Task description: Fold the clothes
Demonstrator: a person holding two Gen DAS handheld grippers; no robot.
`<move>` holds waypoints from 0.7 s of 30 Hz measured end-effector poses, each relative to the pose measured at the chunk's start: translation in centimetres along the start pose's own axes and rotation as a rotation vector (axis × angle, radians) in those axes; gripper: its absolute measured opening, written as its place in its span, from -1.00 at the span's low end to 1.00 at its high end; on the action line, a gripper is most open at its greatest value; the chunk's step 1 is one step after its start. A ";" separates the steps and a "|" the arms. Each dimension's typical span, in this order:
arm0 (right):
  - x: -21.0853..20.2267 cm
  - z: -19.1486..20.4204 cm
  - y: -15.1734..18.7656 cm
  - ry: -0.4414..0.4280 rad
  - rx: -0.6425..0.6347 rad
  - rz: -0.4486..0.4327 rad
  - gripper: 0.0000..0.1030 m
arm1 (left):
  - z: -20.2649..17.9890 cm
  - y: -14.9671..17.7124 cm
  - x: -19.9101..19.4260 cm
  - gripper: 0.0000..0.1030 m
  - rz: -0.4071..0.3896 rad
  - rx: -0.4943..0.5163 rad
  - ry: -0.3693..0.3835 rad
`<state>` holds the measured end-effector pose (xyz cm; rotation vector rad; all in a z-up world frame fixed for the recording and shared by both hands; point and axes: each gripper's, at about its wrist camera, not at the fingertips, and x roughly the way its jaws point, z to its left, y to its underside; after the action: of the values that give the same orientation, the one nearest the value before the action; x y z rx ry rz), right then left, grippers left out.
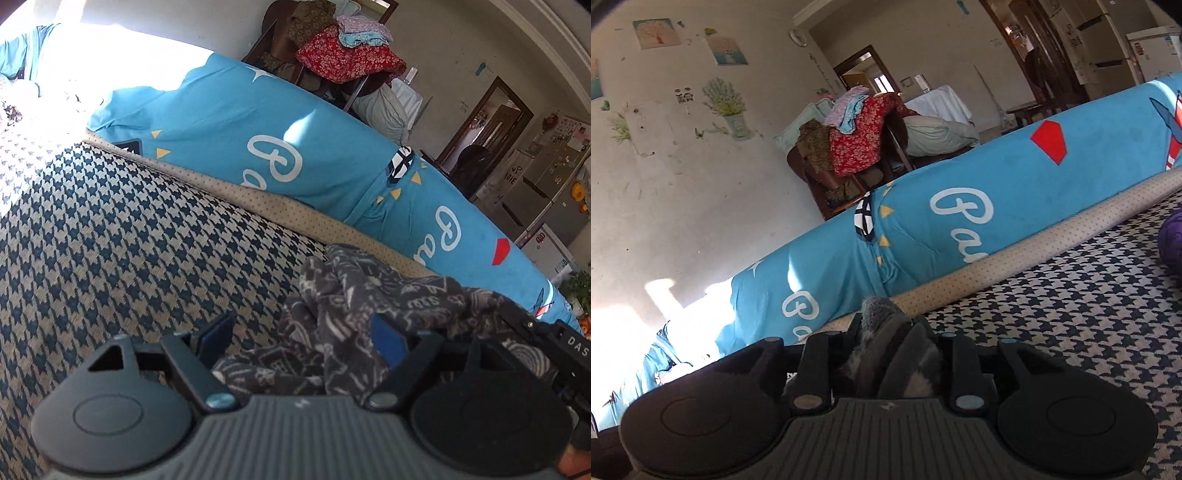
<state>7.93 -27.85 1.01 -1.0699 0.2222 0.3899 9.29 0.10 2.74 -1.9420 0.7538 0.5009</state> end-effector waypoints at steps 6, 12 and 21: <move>-3.4 1.4 -0.4 -0.024 -0.137 -0.099 -0.03 | 0.3 0.0 -0.1 0.66 -0.019 -0.022 0.000; -4.0 4.2 0.7 -0.057 -0.297 -0.088 0.08 | -0.3 -0.5 -1.0 0.96 -0.062 -0.021 0.078; -3.3 2.6 0.8 -0.006 -0.246 -0.049 0.13 | -3.3 1.5 0.5 1.00 0.009 0.161 0.113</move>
<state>4.58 -25.86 2.75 -1.3134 0.1447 0.3828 8.70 -3.46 2.99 -1.8288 0.8482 0.3276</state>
